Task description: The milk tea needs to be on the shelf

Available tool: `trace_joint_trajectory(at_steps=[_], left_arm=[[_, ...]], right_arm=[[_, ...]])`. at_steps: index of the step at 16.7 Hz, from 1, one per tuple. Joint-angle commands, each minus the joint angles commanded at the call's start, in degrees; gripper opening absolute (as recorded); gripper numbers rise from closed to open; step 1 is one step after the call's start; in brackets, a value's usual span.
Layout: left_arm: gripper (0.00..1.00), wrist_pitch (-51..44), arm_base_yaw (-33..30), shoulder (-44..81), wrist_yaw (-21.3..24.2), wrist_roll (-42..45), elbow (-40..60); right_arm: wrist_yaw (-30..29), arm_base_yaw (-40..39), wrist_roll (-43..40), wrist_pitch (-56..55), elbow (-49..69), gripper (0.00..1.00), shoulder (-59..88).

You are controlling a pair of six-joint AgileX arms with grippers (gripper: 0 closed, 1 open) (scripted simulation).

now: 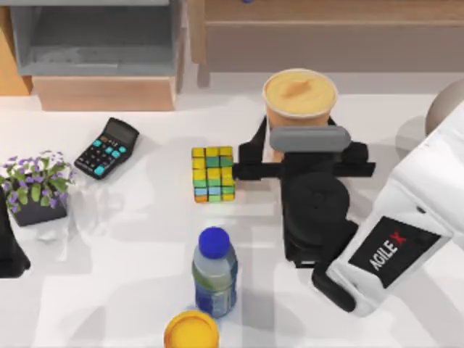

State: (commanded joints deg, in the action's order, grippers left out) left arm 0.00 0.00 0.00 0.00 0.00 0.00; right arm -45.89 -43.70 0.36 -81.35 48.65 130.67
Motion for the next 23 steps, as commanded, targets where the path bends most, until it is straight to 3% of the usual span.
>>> trace_joint_trajectory(at_steps=[11,23], left_arm=[[1.0,0.0,0.0,0.0,0.0,0.0,0.0],[1.0,0.0,0.0,0.0,0.0,0.0,0.0]], right_arm=[[1.82,1.5,0.1,1.09,2.63,0.0,-4.83],[18.4,16.21,-0.22,17.47,10.66,0.0,-19.77]])
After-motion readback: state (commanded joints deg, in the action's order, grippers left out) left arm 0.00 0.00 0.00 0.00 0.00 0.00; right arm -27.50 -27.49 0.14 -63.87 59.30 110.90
